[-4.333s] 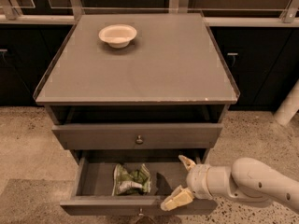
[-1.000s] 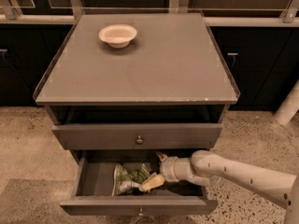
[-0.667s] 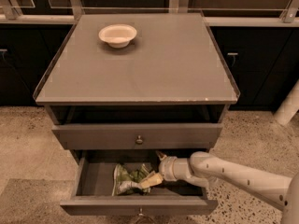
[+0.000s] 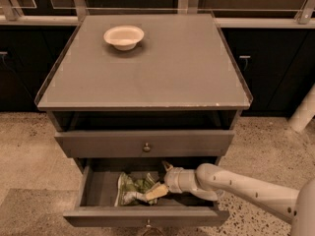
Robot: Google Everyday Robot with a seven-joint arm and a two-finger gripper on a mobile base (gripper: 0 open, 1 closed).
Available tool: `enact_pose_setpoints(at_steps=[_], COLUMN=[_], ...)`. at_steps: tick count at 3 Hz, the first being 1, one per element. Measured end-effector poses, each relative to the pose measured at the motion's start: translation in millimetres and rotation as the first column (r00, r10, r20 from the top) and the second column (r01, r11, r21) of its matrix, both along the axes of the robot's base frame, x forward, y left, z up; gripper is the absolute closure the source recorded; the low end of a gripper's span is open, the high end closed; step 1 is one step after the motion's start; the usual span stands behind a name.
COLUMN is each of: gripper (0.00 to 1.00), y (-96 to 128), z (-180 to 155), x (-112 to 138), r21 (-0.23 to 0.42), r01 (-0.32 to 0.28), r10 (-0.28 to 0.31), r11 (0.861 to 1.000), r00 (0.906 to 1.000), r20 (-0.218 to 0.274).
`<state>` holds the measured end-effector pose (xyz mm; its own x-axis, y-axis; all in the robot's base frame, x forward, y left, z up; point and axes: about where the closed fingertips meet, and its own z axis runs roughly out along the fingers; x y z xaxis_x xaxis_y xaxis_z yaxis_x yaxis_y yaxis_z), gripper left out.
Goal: Pick green jalapeno chip bag from middle drawer and place on counter
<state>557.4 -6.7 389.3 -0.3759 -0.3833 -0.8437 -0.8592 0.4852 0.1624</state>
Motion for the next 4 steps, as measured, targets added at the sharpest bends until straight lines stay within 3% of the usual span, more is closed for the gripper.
enact_pose_setpoints(at_steps=[4], gripper=[0.88], y=[0.2], z=[-0.2], x=[0.0], r21=[0.0], r01=[0.0], r10=[0.0], r11=[1.0], r00=[1.0], r20=[0.0])
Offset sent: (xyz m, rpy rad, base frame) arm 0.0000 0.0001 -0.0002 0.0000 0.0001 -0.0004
